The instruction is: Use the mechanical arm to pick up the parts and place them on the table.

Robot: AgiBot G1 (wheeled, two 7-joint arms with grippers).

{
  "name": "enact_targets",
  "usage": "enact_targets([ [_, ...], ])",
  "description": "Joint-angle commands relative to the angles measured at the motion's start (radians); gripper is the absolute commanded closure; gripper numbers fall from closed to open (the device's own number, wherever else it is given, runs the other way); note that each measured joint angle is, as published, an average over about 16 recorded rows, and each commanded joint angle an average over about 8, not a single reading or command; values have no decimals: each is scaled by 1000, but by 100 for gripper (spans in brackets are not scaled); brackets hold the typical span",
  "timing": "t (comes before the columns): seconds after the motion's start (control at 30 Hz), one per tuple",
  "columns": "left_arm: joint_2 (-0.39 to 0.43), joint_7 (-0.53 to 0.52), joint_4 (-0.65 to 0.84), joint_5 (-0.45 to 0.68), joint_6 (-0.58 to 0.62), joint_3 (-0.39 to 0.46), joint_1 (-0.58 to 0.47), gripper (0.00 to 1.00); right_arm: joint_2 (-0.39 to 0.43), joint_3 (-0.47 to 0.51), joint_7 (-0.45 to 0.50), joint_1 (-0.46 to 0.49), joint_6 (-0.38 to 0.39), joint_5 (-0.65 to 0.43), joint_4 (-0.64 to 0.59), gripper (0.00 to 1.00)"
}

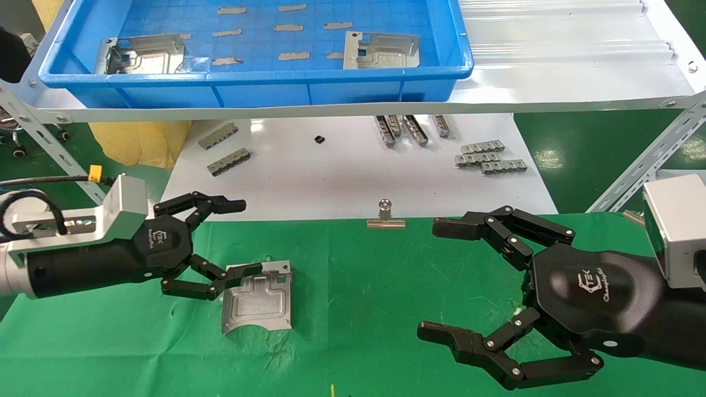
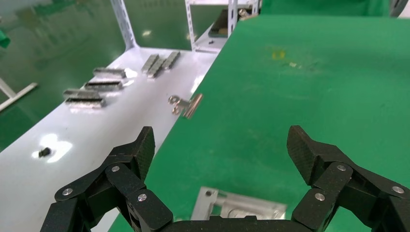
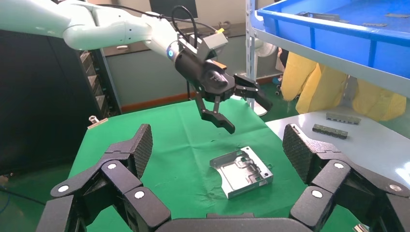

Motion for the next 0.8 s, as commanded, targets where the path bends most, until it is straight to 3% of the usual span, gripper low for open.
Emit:
enact_targets([
  [0.03,-13,-27,-44,-15,-3,-14,20,0,0,0,0,0,0,0,0,0],
  [0.8,-157,-338,-544,-184,-35,-179,255,0,0,0,0,0,0,0,0,0],
])
